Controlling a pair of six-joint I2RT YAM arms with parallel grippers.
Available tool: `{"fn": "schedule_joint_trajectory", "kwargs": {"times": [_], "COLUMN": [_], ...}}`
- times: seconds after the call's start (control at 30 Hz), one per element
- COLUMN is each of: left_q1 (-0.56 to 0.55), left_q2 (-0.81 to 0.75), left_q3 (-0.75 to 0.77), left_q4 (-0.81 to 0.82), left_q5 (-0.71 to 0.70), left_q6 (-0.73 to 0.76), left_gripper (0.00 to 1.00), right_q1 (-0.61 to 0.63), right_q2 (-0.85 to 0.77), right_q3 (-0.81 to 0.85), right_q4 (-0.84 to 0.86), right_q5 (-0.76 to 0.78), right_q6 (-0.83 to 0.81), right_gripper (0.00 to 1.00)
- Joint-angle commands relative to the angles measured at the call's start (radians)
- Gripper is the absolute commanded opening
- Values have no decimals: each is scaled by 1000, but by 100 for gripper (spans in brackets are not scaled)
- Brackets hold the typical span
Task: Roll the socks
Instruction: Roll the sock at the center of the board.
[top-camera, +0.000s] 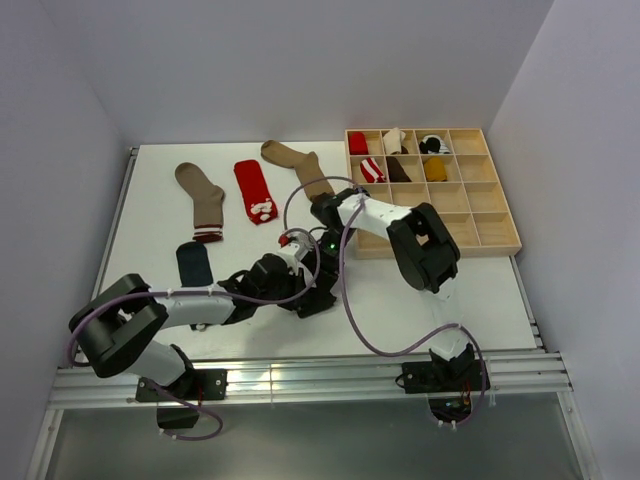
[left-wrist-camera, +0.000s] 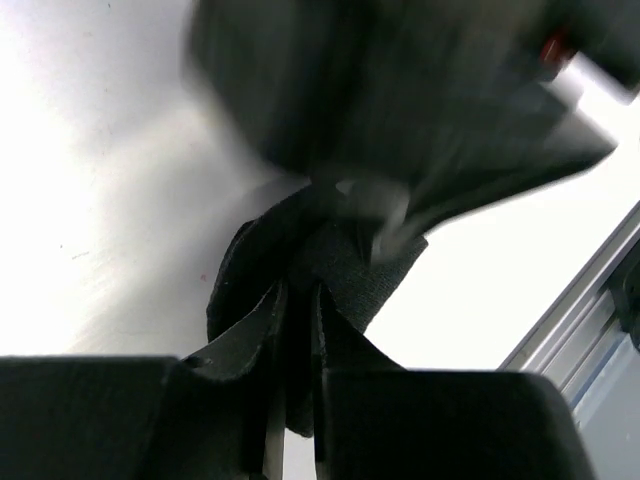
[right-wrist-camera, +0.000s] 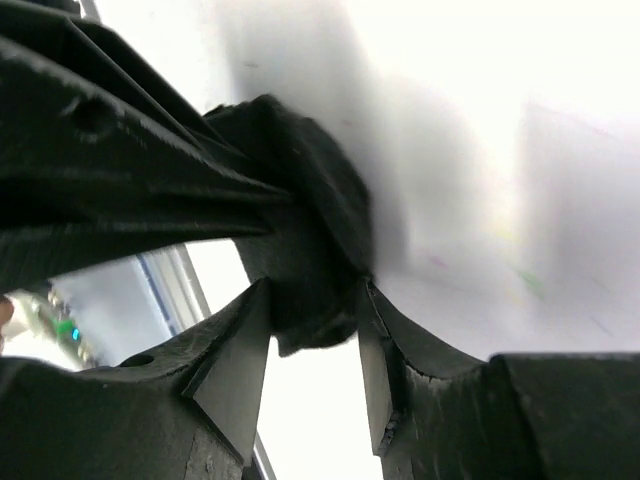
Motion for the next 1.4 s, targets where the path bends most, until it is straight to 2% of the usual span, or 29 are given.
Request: {"fn": "schedule_joint_trajectory", "kwargs": {"times": [0.0, 0.17, 0.43, 0.67, 0.8, 0.97, 1.03, 1.37], "left_q1": [-4, 7, 71, 122, 157, 185, 187, 205], "left_q2": [55, 87, 104, 147, 179, 225, 244, 325], "left_q3": [-12, -12, -5, 64, 90, 141, 156, 204], "left_q4": [-97, -105, -119, -201, -238, -290, -328, -349], "left_q5": [-50, -52, 17, 135, 215, 270, 279, 384], "left_q6": [-11, -35, -84, -93, -104, -109, -107, -133], "left_gripper": [1, 0, 0, 0, 0, 0, 0, 0], "right_q1": [-64, -115, -207, -219, -160, 20, 96, 310], "right_q2": [-97, -208, -402, -677, -795, -962, -984, -984], "right_q3": [-14, -66, -262, -505, -668, -840, -884, -983], "right_q4": [90, 119, 320, 575, 702, 852, 903, 1027], "right_q5": [17, -22, 21, 202, 297, 436, 463, 587], "right_q6": [25, 57, 117, 46, -46, -125, -130, -210], "right_gripper": [47, 47, 49, 53, 54, 59, 59, 60]}}
